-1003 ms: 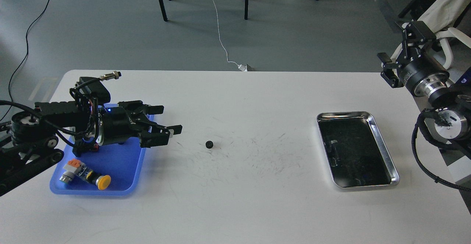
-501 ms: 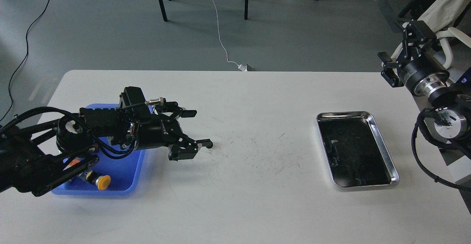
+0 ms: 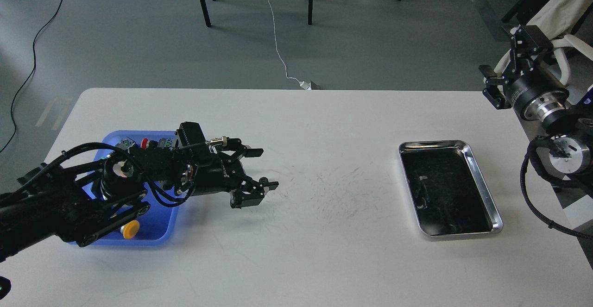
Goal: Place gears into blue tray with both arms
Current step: 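Close the left gripper around the black ring on the table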
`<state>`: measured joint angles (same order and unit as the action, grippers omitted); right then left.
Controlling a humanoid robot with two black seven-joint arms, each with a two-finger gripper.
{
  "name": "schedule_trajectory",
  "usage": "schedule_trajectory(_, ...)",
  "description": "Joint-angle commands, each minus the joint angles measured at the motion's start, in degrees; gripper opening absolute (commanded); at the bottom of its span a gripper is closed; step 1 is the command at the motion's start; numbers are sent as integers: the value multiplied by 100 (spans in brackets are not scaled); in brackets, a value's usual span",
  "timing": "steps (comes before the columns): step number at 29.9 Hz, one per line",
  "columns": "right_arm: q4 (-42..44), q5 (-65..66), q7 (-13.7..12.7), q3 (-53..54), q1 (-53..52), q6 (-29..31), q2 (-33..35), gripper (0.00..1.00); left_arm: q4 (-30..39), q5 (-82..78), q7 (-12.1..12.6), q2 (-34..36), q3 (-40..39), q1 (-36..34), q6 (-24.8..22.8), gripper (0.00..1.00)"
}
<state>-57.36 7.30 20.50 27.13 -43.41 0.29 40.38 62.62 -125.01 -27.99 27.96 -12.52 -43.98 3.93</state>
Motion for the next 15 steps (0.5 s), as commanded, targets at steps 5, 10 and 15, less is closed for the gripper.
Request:
schedule_trajectory(5,40,-53,-3,188,149,-20,-171,97,-416,1,-1,-220,214,-22,134,80)
schedule_trajectory(10,76,-53,-3,223,149,-29,-180,97,-628,1,-1,-291,478,-66,406,74)
schedule_trajectory(15,76,-53,-3,232,149,-29,-180,97,-1093,1,-1,-519,575,-93,547,72)
